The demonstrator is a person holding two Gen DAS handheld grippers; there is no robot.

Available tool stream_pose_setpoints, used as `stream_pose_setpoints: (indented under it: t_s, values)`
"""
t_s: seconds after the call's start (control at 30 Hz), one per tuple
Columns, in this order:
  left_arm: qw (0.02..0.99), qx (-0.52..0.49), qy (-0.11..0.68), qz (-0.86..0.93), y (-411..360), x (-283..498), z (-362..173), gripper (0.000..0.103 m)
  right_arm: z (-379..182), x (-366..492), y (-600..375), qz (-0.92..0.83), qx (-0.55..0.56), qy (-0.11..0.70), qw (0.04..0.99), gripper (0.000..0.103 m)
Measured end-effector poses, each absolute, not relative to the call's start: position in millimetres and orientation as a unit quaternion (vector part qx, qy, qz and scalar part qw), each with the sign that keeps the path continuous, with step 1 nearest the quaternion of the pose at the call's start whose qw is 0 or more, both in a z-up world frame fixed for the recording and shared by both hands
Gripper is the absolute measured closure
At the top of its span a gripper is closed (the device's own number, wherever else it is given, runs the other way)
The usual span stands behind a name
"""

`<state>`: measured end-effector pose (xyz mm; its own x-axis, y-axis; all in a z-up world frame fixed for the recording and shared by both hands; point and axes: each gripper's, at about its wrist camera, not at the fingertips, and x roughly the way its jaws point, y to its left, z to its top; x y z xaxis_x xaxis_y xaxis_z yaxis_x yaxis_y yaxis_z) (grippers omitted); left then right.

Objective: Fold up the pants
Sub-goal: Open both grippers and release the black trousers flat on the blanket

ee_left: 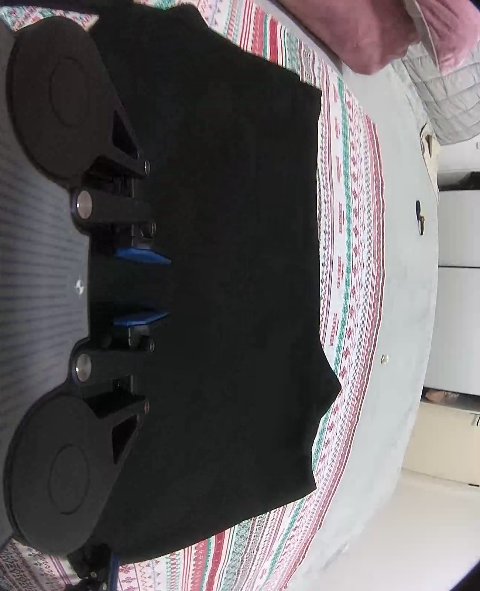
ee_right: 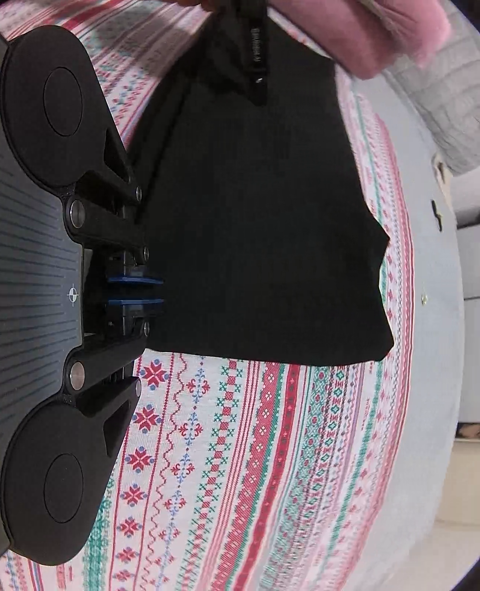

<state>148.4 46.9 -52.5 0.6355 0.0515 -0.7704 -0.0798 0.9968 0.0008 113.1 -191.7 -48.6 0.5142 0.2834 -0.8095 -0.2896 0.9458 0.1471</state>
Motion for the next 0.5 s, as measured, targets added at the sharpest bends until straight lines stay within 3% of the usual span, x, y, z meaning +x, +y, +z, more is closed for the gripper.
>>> stream_pose_setpoints:
  t_s: [0.13, 0.5]
  values:
    - [0.911, 0.008, 0.410, 0.038, 31, 135, -46, 0.052, -29, 101, -192, 0.182, 0.011, 0.425, 0.887, 0.095]
    - [0.908, 0.031, 0.415, 0.055, 22, 136, -56, 0.051, -44, 100, -189, 0.180, -0.006, 0.460, 0.869, 0.096]
